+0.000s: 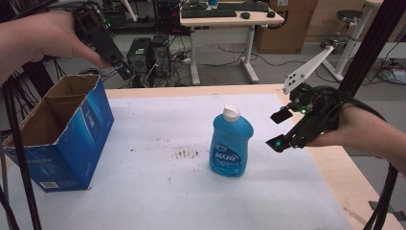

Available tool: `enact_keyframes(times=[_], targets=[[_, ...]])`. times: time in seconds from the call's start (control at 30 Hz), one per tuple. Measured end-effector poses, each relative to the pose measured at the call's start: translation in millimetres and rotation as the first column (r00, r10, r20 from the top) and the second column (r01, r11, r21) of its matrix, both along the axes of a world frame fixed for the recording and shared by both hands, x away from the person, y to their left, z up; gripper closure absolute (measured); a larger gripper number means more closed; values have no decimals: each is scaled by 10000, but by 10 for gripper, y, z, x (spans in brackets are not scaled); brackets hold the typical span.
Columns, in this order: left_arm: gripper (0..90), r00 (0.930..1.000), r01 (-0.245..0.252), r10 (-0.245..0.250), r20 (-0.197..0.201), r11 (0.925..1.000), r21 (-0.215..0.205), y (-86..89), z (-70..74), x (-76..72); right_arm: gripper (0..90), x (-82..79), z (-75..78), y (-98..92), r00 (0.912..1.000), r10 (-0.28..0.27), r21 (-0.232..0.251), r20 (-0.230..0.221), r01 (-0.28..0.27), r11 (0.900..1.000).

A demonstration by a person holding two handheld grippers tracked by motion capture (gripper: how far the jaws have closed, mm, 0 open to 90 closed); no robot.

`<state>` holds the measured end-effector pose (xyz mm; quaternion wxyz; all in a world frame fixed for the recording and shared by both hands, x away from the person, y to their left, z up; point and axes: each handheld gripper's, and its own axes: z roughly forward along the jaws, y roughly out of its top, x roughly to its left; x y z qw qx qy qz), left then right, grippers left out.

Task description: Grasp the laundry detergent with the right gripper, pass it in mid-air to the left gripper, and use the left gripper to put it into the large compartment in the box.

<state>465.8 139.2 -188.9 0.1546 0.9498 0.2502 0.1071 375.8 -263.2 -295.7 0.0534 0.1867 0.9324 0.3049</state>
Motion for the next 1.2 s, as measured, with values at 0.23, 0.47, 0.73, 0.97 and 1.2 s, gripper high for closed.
enact_keyframes(times=[0.23, 0.47, 0.73, 0.97, 1.2], targets=[[210, 10000, 52, -52, -17, 10000, 9, 5, -1, -7, 117, 92, -191, 80, 9998, 142, 388, -154, -136, 9992], [210, 10000, 70, -70, -33, 10000, -4, 2, -14, -7, 117, 165, -343, 214, 9990, 331, 389, -301, -319, 9987], [210, 9999, 116, -116, -9, 9999, 1, 2, -17, -15, 118, 221, -473, 344, 9980, 511, 489, -370, -493, 9976], [210, 9999, 121, -121, 20, 9999, -44, 1, -21, -23, 118, 263, -572, 455, 9979, 585, 483, -295, -570, 9972], [210, 9999, 116, -116, 31, 9999, -11, 9, -16, -22, 122, 276, -622, 522, 9973, 701, 599, -212, -687, 9958]])
